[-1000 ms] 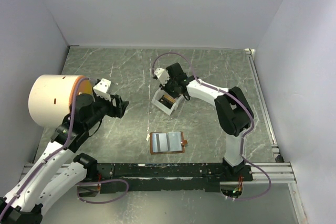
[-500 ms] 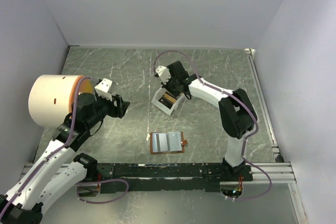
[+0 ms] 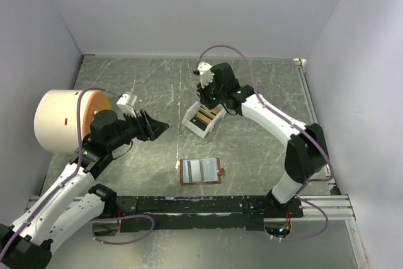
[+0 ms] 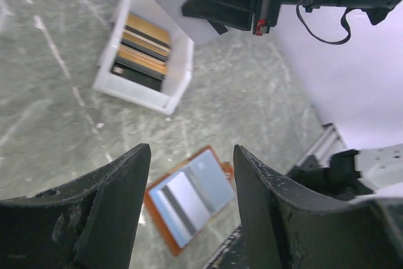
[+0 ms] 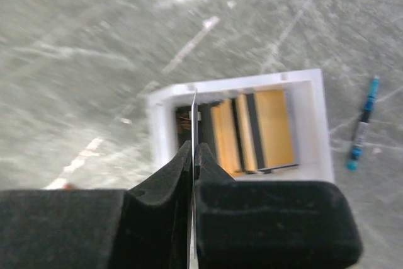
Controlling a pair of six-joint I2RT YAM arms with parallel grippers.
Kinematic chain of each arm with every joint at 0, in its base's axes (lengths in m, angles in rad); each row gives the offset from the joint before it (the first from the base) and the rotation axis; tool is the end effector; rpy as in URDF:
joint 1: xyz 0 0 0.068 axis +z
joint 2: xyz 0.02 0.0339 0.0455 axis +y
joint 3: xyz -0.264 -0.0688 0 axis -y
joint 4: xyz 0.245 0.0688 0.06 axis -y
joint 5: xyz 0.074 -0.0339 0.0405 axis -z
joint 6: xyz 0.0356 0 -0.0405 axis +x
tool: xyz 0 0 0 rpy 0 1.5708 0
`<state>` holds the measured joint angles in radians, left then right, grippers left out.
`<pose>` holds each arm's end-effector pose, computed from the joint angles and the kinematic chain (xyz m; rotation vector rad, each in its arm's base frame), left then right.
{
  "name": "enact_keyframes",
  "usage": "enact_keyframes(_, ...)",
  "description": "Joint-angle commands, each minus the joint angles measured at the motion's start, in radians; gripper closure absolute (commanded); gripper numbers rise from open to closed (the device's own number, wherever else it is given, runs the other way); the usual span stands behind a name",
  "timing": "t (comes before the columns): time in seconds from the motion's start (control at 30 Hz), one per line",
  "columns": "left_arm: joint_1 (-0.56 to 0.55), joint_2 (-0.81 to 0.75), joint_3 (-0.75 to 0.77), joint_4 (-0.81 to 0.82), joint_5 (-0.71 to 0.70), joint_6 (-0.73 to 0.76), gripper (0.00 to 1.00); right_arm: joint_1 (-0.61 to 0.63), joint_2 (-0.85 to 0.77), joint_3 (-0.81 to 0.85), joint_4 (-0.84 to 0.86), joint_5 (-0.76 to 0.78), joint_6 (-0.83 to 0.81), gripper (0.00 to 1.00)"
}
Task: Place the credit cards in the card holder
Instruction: Pick up the credit card from the storage box.
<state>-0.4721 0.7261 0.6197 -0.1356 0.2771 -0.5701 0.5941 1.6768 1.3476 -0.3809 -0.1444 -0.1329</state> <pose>0.1538 -0.0895 0.2965 0.1146 1.9141 -0.9737 0.3137 0.2181 0.2824 -0.8906 2.1260 0.4039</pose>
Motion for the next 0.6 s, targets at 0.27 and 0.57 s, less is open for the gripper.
enact_keyframes(0.27,0.007,-0.088,-0.025,0.224,0.133,-0.361,0.28,-0.004,-0.428,-0.392,0.579,-0.552,0.981,1.00)
enact_keyframes(0.57,0.007,-0.061,-0.098,0.500,0.210,-0.540,0.29,-0.001,-0.485,-0.611,1.135,-0.656,1.436,1.00)
